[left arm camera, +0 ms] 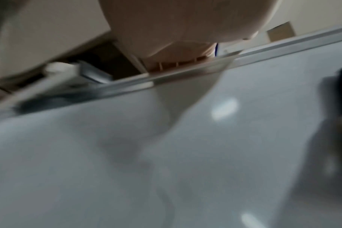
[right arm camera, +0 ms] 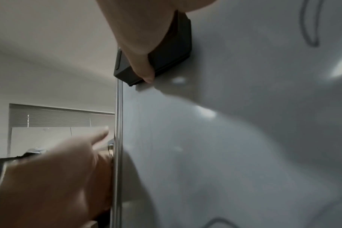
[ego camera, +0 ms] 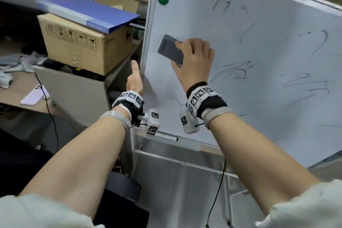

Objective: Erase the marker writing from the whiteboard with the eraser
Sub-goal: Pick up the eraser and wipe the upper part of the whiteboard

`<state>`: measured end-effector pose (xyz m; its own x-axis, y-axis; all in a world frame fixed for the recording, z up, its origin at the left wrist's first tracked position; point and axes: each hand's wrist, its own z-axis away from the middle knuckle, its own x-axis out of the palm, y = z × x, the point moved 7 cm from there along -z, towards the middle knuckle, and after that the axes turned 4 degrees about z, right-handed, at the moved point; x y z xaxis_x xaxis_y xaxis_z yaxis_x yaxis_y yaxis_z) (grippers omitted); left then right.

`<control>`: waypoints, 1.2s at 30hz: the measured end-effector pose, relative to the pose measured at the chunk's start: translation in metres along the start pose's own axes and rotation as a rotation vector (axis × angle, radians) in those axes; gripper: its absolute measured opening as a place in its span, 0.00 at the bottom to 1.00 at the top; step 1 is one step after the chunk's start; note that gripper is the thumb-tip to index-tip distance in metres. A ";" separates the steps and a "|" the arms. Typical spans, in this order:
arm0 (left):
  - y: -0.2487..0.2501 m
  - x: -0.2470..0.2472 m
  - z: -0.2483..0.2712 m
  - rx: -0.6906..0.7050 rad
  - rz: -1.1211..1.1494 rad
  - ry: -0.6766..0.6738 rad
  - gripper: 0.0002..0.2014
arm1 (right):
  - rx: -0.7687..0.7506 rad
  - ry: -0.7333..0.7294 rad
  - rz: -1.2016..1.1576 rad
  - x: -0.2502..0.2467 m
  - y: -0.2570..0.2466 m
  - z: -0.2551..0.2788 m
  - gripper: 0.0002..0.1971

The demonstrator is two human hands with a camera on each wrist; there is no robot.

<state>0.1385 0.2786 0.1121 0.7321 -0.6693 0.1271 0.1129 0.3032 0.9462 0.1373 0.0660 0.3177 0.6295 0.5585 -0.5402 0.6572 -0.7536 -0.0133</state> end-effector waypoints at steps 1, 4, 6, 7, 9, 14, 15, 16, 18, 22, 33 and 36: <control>0.028 0.008 0.014 0.065 0.031 -0.010 0.69 | -0.009 0.012 0.005 -0.004 0.002 -0.006 0.26; 0.088 0.023 0.049 0.178 0.162 -0.019 0.65 | -0.033 -0.013 -0.030 0.003 -0.002 -0.001 0.27; 0.097 0.024 0.060 0.194 0.212 -0.038 0.60 | -0.113 -0.115 -0.037 0.020 -0.015 0.017 0.26; 0.094 0.025 0.060 0.196 0.225 -0.059 0.59 | -0.180 -0.170 -0.019 0.030 -0.024 0.028 0.26; 0.089 0.027 0.057 0.168 0.206 -0.098 0.58 | -0.279 -0.234 0.016 0.039 -0.036 0.043 0.25; 0.099 0.021 0.058 0.184 0.183 -0.061 0.35 | -0.144 -0.064 -0.017 0.010 -0.017 -0.015 0.26; 0.099 0.021 0.058 0.190 0.169 -0.048 0.37 | -0.094 0.006 -0.027 0.001 -0.010 -0.029 0.26; 0.096 0.021 0.060 0.165 0.131 -0.037 0.39 | -0.064 0.049 -0.028 -0.005 -0.004 -0.035 0.26; 0.092 0.026 0.060 0.137 0.117 -0.036 0.43 | -0.046 0.039 -0.034 -0.008 -0.001 -0.028 0.27; 0.106 0.030 0.061 0.139 0.060 0.038 0.50 | -0.093 -0.144 -0.015 0.004 0.016 0.017 0.27; 0.228 0.072 0.109 0.572 -0.029 0.402 0.23 | 0.205 0.201 -0.078 -0.088 0.089 -0.068 0.26; 0.227 0.072 0.103 0.578 -0.064 0.414 0.26 | 0.290 0.278 -0.040 -0.091 0.105 -0.061 0.24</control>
<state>0.1481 0.2293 0.3662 0.9439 -0.3262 0.0508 -0.1259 -0.2133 0.9689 0.1747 -0.0429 0.4163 0.7201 0.6321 -0.2864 0.5646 -0.7736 -0.2878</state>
